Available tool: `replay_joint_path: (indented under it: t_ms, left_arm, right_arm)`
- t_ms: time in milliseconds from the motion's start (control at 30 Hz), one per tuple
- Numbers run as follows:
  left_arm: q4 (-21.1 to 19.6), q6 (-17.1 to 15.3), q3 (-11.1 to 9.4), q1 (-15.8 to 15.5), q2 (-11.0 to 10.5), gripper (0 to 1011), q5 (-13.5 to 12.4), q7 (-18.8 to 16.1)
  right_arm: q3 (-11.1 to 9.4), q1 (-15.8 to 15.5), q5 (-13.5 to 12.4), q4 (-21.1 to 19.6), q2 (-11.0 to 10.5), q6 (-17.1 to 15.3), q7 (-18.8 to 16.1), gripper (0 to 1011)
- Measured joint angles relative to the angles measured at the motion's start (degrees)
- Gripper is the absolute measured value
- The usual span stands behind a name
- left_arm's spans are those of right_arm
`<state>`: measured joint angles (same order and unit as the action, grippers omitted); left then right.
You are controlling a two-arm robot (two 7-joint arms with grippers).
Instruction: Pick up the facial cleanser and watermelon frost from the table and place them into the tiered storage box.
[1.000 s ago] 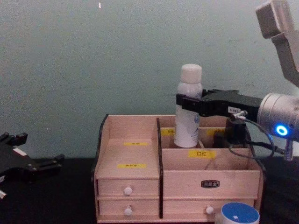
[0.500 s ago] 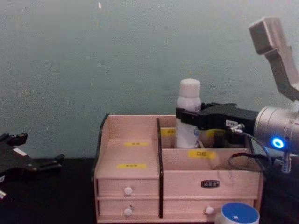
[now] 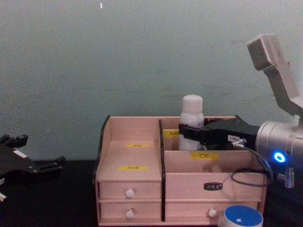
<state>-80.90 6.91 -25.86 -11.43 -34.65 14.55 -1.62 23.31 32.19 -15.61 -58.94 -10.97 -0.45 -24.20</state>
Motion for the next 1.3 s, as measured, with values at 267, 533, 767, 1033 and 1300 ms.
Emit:
replay_joint_path:
  t_ms: [267, 533, 767, 1033, 1300]
  left_arm:
    - [0.0, 0.0, 0.0, 0.0, 0.0, 1001, 0.0, 0.0]
    - [0.0, 0.0, 0.0, 0.0, 0.0, 1001, 0.0, 0.0]
    - [0.0, 0.0, 0.0, 0.0, 0.0, 1001, 0.0, 0.0]
    - [0.0, 0.0, 0.0, 0.0, 0.0, 1001, 0.0, 0.0]
    - [0.0, 0.0, 0.0, 0.0, 0.0, 1001, 0.0, 0.0]
  right_arm:
    - [0.1, 0.01, 0.57, 0.16, -0.01, -0.25, 0.04, 593]
    - [0.09, 0.0, 0.49, 0.16, -0.03, -0.25, 0.04, 593]
    - [0.06, -0.03, 0.39, 0.15, -0.04, -0.25, 0.02, 769]
    - [0.04, -0.04, 0.32, 0.14, -0.04, -0.25, 0.02, 979]
    - [-0.22, -0.41, 0.2, -0.74, -0.23, -0.28, 0.02, 1000]
